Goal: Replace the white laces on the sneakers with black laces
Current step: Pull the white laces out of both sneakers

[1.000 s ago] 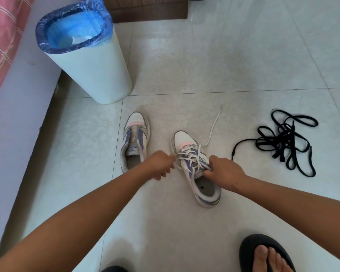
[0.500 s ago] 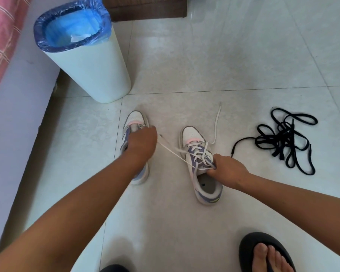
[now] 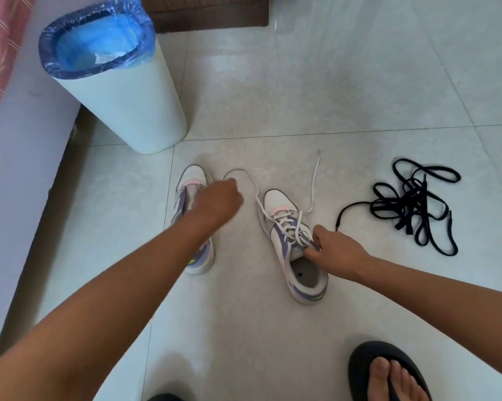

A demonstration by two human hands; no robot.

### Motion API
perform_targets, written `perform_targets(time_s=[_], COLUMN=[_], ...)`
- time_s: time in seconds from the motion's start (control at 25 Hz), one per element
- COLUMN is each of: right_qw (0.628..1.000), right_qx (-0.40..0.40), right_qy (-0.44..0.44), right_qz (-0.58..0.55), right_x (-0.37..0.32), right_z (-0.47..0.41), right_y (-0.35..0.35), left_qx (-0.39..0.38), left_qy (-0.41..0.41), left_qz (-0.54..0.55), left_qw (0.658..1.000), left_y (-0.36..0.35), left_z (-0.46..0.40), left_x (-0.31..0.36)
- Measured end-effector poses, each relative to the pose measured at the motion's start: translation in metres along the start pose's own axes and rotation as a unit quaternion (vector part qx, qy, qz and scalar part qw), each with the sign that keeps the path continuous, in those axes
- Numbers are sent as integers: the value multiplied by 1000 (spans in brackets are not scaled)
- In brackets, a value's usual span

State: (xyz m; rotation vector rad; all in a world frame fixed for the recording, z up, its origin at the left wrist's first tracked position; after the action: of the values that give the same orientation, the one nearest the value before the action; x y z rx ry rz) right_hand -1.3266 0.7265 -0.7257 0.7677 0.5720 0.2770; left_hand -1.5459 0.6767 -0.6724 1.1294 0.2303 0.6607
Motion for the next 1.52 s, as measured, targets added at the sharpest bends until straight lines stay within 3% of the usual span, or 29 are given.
perform_targets(time_s=[0.08,0.2,0.36,0.44,0.48,0.52,0.6,0.68,0.72,0.76,0.84,0.88,0.96,1.0,1.08,1.12,1.16,1.24,1.28,1.36,1.44,1.52], right_qw=[999,991,991,994,977,931,864,914,967,996,980,967,984,995,931,905,926,996,989,952,965,999], right_qx=[5,14,-4,-10,37,97,179,163,109,14,-128,-165,-146,-76,159,219,201,36,-72,-196,-167,-9], right_qy=[6,8,57,104,160,219,260,194,105,16,-61,-56,-6,32,120,132,95,-53,-105,-112,-63,-36], right_qz=[-54,-131,-118,12,136,275,393,317,204,83,-142,-187,-102,47,306,339,306,63,-73,-206,-191,-20], right_x=[0,1,-13,-22,-31,-41,-54,-49,-34,-18,-8,-8,-6,-8,-27,-33,-27,2,10,-2,-7,0], right_z=[3,-3,-13,-17,-20,-20,-20,-26,-32,-33,-24,-21,-26,-31,-34,-33,-35,-37,-31,-14,-19,-35], right_y=[2,6,13,20,32,36,43,54,53,39,14,7,12,29,68,79,82,58,32,0,3,43], left_qx=[-98,-216,-195,-195,-201,-207,-213,-213,-213,-211,-211,-209,-201,-199,-197,-196,-193,-192,-192,-193,-194,-192], left_qy=[-51,-67,-38,-49,-65,-82,-96,-103,-108,-115,-123,-125,-133,-138,-142,-139,-136,-131,-129,-126,-133,-143], left_qz=[47,-13,-13,-48,-84,-121,-165,-179,-183,-188,-191,-192,-198,-203,-210,-213,-215,-214,-213,-215,-220,-224], left_qw=[993,974,980,978,974,967,958,955,954,952,951,951,950,949,947,947,948,949,949,949,947,945], left_y=[-41,-91,-102,-102,-102,-103,-103,-105,-105,-104,-103,-103,-103,-105,-107,-106,-106,-105,-105,-105,-105,-105], left_z=[33,74,78,79,80,82,85,84,85,87,88,88,87,87,88,87,87,87,86,86,86,86], left_x=[39,65,69,73,76,78,79,77,77,78,79,79,79,79,78,76,75,73,72,72,74,75])
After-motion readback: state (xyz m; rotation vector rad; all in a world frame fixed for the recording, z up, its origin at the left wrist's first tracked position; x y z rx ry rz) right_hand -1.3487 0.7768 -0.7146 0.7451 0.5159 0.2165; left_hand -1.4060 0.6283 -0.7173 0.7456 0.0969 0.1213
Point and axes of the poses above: each hand's wrist, its own z-axis away from the middle knuckle, its own y-axis out of the back of the hand, x = y × z, the point moved 9 cm from there along -z, towards the middle knuckle, and after that the axes turned 1 degree about -z, right-handed, at the moved point
